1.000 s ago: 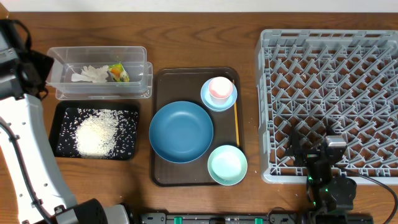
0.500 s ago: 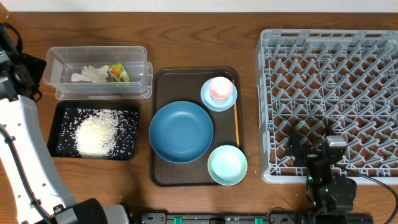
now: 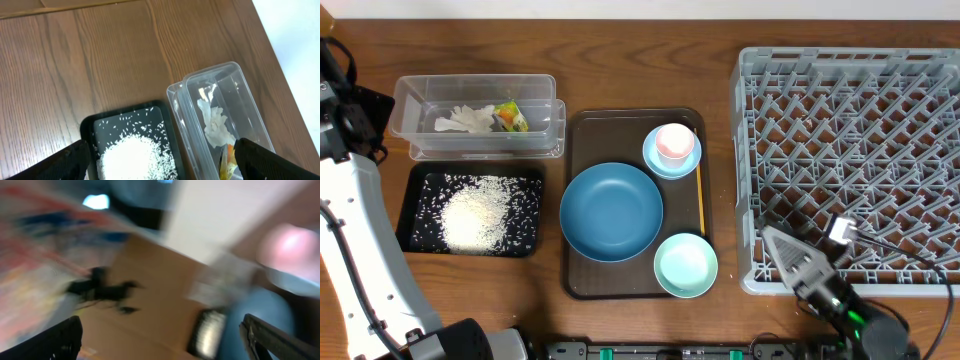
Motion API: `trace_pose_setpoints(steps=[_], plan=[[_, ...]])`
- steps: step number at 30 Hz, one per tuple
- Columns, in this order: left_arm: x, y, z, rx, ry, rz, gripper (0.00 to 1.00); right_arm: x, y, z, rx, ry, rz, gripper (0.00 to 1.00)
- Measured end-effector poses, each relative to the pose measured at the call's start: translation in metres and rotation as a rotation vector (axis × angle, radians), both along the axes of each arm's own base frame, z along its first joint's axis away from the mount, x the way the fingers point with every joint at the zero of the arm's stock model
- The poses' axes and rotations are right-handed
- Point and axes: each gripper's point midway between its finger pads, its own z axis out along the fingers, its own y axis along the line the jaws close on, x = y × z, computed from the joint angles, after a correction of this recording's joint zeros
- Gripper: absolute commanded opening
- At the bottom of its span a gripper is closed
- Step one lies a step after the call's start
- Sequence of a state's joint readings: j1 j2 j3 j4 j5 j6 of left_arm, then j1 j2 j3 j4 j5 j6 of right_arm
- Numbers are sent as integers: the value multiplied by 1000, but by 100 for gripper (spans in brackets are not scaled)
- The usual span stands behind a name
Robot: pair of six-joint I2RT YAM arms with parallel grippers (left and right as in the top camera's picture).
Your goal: Sort waste into correct bins and load items into the dishwasher rack
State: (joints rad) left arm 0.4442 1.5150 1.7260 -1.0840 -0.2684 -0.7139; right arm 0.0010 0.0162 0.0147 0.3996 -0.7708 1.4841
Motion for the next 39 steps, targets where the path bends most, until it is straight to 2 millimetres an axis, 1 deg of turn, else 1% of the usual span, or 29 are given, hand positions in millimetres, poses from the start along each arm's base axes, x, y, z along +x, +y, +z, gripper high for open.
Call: trace_pose_setpoints(steps=[2, 6, 10, 14, 16, 18, 21, 23, 25, 27, 29, 33, 35, 36, 39], plan=[[0, 0, 0, 0, 1, 0, 94, -10, 0, 24, 36, -52, 20, 99], [0, 0, 0, 0, 1, 0, 95, -12, -1, 49, 31, 29, 9, 99], [0, 0, 0, 0, 1, 0, 95, -10, -1, 87, -97, 106, -33, 99], [0, 0, 0, -1, 2, 0, 95, 0, -1, 120, -296, 170, -57, 99], [0, 0, 0, -1, 1, 0, 95, 4, 0, 131, -411, 204, -40, 99], [0, 0, 0, 0, 2, 0, 95, 8, 1, 137, -521, 231, -16, 99], [0, 0, 0, -1, 2, 0, 95, 9, 7, 137, -683, 252, 47, 99], [0, 0, 0, -1, 2, 0, 95, 9, 11, 133, -778, 261, 86, 99], [0, 0, 0, -1, 2, 0, 95, 9, 20, 124, -886, 273, 140, 99], [0, 0, 0, -1, 2, 0, 95, 8, 33, 108, -996, 281, 202, 99], [0, 0, 0, -1, 2, 0, 95, 7, 49, 89, -1106, 295, 264, 99], [0, 0, 0, -1, 2, 0, 95, 10, 93, 41, -1359, 303, 351, 99], [0, 0, 0, -1, 2, 0, 95, 13, 123, 17, -1480, 270, 358, 99], [0, 0, 0, -1, 2, 0, 95, 15, 132, 9, -1511, 261, 359, 99], [0, 0, 0, 0, 2, 0, 95, 21, 168, -22, -1608, 225, 358, 99]])
